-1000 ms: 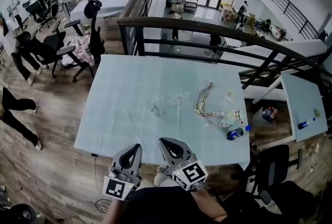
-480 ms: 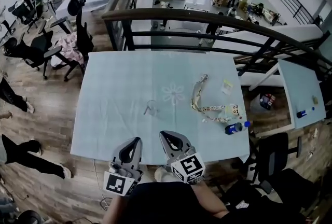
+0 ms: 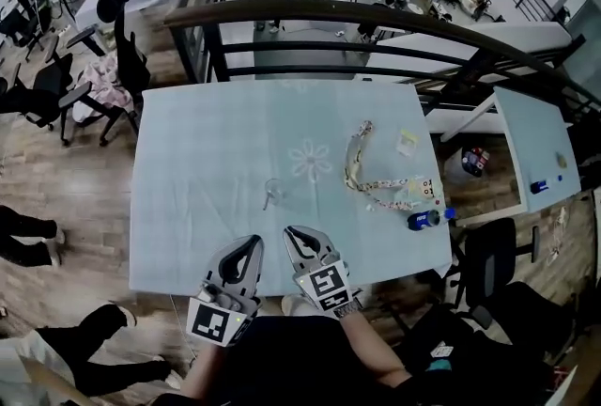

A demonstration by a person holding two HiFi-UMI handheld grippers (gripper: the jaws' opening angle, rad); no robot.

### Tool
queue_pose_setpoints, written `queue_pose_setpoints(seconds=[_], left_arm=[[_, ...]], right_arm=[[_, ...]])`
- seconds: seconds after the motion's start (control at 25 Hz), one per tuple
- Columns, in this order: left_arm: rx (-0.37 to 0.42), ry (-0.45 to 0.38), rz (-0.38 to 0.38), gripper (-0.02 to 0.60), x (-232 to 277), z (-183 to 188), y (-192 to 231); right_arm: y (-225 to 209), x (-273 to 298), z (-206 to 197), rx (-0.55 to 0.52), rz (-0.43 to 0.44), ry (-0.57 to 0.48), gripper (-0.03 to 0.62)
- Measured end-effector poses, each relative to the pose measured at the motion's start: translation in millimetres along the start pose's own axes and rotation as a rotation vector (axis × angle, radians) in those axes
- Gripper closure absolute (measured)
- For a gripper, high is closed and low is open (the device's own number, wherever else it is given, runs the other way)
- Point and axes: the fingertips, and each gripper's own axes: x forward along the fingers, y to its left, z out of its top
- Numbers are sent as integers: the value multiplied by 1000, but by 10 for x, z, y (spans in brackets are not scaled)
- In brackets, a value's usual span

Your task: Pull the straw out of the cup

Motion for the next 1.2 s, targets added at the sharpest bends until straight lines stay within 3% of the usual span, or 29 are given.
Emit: queue_pose_setpoints(seconds=[0.16,0.28,0.4,0.56,1.2], left_arm=[[0,13,-23,569,55,-26,80],[-1,-6,-25,569,96,19,139],[-15,48,-16,569,112,-53,219],[-14,53,-6,569,169,-40,350],[-7,82,32,569,318,-73,658]], right_arm=[[-2,248,-170,-12,-4,53,572],[-35,406,-252,-20,4,91,519],[-94,564,-303,-24,8,123,489],[-193,801,-366,-23,3,152,451],[-408,1343,-521,-25,7,242,450]])
